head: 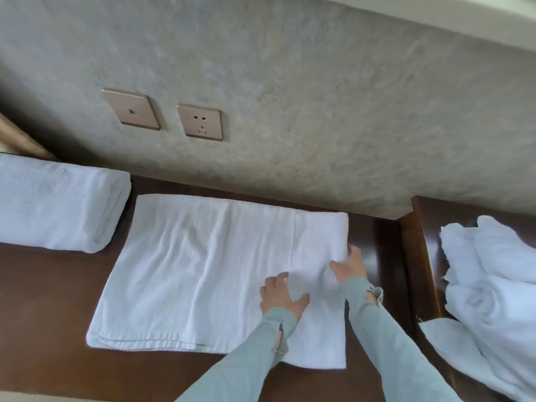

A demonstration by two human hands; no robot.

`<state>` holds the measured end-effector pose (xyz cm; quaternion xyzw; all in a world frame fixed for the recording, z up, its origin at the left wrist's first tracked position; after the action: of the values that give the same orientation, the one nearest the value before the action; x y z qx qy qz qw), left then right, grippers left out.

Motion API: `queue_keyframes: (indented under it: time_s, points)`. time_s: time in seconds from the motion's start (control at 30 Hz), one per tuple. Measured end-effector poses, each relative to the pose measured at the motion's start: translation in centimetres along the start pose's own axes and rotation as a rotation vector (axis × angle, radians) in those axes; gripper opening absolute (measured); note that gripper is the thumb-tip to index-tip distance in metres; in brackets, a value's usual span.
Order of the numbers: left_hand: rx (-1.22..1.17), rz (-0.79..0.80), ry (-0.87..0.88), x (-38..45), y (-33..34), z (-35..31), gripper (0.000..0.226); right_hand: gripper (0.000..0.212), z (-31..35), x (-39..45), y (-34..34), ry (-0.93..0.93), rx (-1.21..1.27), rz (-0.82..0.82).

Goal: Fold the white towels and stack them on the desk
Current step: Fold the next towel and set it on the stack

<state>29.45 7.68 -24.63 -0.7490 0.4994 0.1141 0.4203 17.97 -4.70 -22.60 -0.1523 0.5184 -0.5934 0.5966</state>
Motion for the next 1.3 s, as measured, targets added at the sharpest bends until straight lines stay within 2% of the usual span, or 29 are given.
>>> queue_keyframes:
  time_s: [0.07, 0.13, 0.2, 0.27, 0.33, 0.4, 0.47, 0.53, 0.63, 0.73, 0.87, 0.97, 1.1, 1.2, 1.27, 1.3]
  points:
    - [-0.037, 0.012, -0.151, 0.1, 1.2, 0.7, 0.076, 0.067, -2.4, 1.4, -0.2, 0.048, 0.014, 0.038]
    - [-0.049, 0.038, -0.184, -0.1, 2.3, 0.7, 0.075, 0.070, -3.4, 2.3, -0.1, 0.008, 0.020, 0.028]
    - [-0.064, 0.077, -0.239, -0.4, 3.0, 0.6, 0.070, 0.071, -2.9, 3.3, -0.2, -0.210, -0.109, -0.062]
    - [-0.043, 0.116, -0.248, -0.5, 3.4, 0.8, 0.064, 0.065, -1.1, 4.3, -0.3, -0.522, -0.244, -0.146]
    - [-0.021, 0.103, -0.218, -0.5, 3.1, 1.2, 0.050, 0.062, 1.4, 5.3, 0.2, -0.760, -0.291, -0.117]
    - [-0.004, 0.098, -0.173, -0.5, 2.6, 1.9, 0.047, 0.060, 3.9, 6.4, 1.4, -0.877, -0.369, -0.019]
    - [0.037, 0.127, -0.089, -0.7, 2.2, 2.5, 0.049, 0.057, 5.8, 7.5, 2.6, -0.872, -0.480, 0.081]
    - [0.016, 0.151, -0.024, -0.9, 1.8, 2.9, 0.043, 0.048, 7.0, 8.1, 3.5, -0.841, -0.508, 0.094]
    - [-0.050, 0.109, 0.038, -1.1, 0.9, 3.1, 0.024, 0.033, 7.8, 7.9, 3.8, -0.847, -0.226, 0.091]
    - [-0.153, 0.001, -0.031, -0.9, 0.0, 3.8, 0.025, 0.035, 8.4, 7.2, 4.0, -0.885, -0.061, 0.032]
    - [-0.072, -0.004, -0.115, -0.5, -0.2, 5.3, 0.026, 0.021, 8.9, 6.6, 6.4, -0.899, -0.207, 0.020]
    - [-0.054, -0.030, -0.126, -0.4, -0.3, 5.6, 0.023, 0.020, 9.2, 6.2, 7.4, -0.896, -0.164, -0.053]
    - [0.109, -0.050, -0.089, -0.1, -0.5, 5.4, 0.027, 0.023, 9.1, 6.2, 7.8, -0.904, -0.244, -0.086]
    - [0.309, -0.144, 0.059, -0.7, -0.4, 4.2, 0.050, 0.032, 8.6, 6.2, 7.0, -0.875, -0.261, -0.162]
    - [0.372, -0.270, 0.211, -1.0, -0.2, 3.7, 0.067, 0.051, 7.4, 6.2, 5.4, -0.720, -0.206, -0.257]
    - [0.376, -0.309, 0.283, -0.9, -0.1, 3.4, 0.067, 0.059, 6.3, 6.1, 4.4, -0.598, -0.149, -0.312]
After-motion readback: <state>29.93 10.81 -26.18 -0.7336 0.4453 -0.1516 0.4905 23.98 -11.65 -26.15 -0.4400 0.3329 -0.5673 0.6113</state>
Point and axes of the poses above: each hand's wrist, its own x-axis towards the middle knuckle, its own y-axis out of the palm, z = x × y, the point moved 3 cm from there along x, towards the middle knuckle, and after that the axes turned 12 degrees about -z, right-handed, at the moved point
